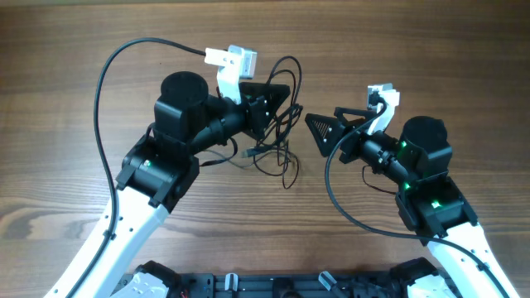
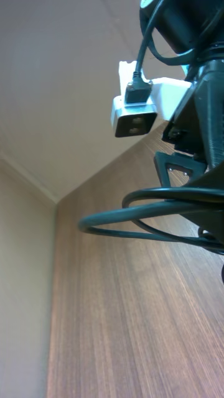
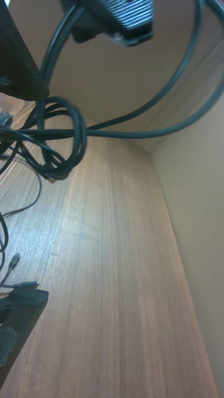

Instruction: Untangle cables

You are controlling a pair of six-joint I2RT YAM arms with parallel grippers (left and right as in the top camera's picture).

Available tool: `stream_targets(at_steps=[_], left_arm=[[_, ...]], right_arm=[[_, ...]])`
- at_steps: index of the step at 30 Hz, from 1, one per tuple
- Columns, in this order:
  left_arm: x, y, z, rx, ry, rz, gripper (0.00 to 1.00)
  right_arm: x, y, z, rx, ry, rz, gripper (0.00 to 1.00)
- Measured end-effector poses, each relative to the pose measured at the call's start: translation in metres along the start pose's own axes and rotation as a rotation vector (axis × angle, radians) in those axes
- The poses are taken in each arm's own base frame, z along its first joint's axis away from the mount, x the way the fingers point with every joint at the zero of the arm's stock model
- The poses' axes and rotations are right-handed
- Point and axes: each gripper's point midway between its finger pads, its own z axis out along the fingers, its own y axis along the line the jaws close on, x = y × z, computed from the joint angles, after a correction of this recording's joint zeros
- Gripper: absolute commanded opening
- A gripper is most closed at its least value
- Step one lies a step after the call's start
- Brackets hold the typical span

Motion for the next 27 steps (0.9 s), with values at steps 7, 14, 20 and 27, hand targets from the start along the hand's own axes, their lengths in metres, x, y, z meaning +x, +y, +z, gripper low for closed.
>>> stream_targets(at_steps=[7, 14, 20, 27], left_arm=[[-0.014, -0.016, -0.001, 0.073, -0.049, 0.003, 0.04], [-0.01, -0.029, -0.002, 0.145, -0.018, 0.003, 0.04], [-0.006, -0.035, -0.003, 0.18, 0.005, 0.004, 0.04], [-0.005, -0.057, -0.001, 0.246, -0.001, 0.023, 0.04]], right_arm=[[-0.004, 0.002, 0.0, -0.009, -0.016, -0.089, 0.98], [-0.011, 0.001, 0.01, -0.024, -0.041, -0.118, 0.98], [-0.01, -0.003, 0.018, -0.024, -0.035, -0.113, 0.98], [-0.011, -0.005, 0.028, -0.047, -0.035, -0.116, 0.97]])
